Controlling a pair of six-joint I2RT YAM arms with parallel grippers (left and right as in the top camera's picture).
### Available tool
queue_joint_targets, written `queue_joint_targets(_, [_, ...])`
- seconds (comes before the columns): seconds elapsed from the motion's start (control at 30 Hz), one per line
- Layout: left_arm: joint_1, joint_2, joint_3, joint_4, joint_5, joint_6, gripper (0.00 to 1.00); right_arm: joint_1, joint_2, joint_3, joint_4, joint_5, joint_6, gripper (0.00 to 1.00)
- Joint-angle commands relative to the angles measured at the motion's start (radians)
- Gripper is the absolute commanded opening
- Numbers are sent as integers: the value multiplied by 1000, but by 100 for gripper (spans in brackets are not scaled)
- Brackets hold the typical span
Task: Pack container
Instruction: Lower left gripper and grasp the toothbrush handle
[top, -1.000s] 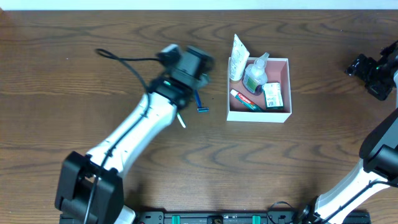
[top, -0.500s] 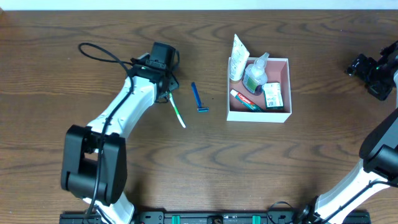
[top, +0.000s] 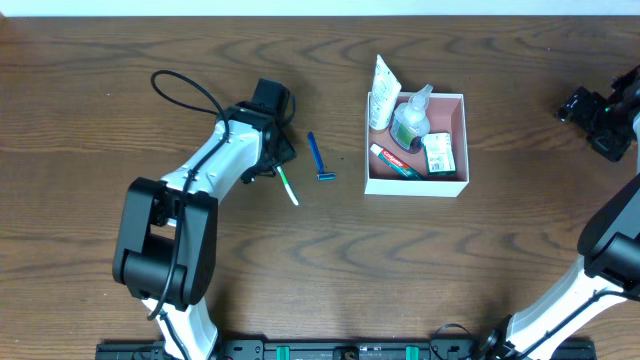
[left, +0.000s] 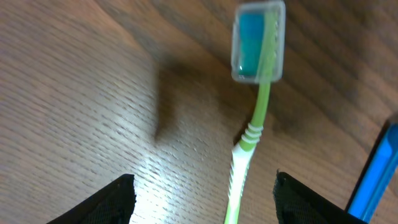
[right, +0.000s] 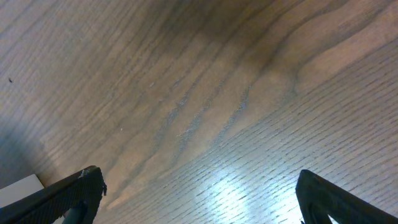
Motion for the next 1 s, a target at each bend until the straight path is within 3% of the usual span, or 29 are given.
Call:
queue_joint_targets(0.0, [-25,14,5,-16,18,18,72,-3,-25,-5,0,2,11,99])
queue_joint_targets(0.97, [-58,15,-11,-72,18,-70,72,-3,-25,-5,0,2,11,99])
